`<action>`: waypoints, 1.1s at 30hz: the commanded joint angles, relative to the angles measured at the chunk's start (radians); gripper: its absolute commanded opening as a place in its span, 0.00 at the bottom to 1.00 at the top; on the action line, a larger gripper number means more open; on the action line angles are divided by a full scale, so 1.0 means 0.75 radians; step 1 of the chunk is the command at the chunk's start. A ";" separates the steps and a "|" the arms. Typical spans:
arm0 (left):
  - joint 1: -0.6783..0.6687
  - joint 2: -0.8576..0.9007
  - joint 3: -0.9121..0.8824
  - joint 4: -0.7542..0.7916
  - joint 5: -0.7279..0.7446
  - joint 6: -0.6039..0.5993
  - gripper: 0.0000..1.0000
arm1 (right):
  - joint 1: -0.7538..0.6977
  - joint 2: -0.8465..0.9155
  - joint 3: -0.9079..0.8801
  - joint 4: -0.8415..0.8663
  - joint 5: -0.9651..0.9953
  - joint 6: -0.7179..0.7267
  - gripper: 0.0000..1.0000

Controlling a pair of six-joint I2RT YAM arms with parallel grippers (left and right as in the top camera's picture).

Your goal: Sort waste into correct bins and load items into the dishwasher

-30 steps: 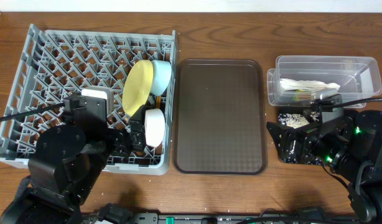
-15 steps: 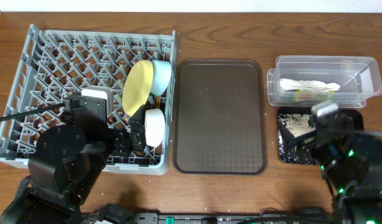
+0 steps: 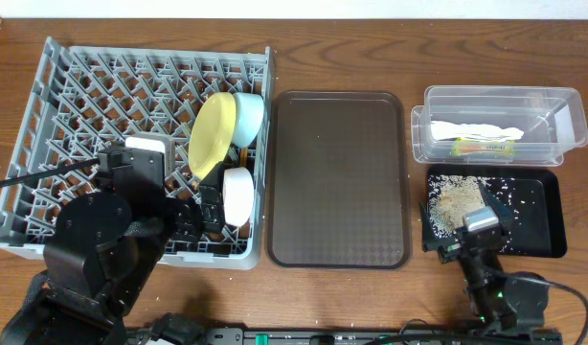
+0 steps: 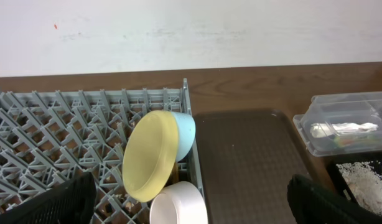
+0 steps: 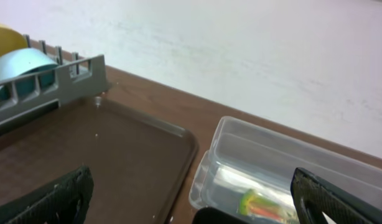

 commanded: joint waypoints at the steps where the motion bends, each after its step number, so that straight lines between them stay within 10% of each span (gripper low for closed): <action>1: 0.000 0.001 0.010 0.002 -0.016 -0.002 1.00 | -0.007 -0.087 -0.095 0.052 0.002 0.003 0.99; 33: 0.000 0.001 0.010 0.002 -0.016 -0.002 1.00 | -0.007 -0.085 -0.174 0.102 -0.007 0.022 0.99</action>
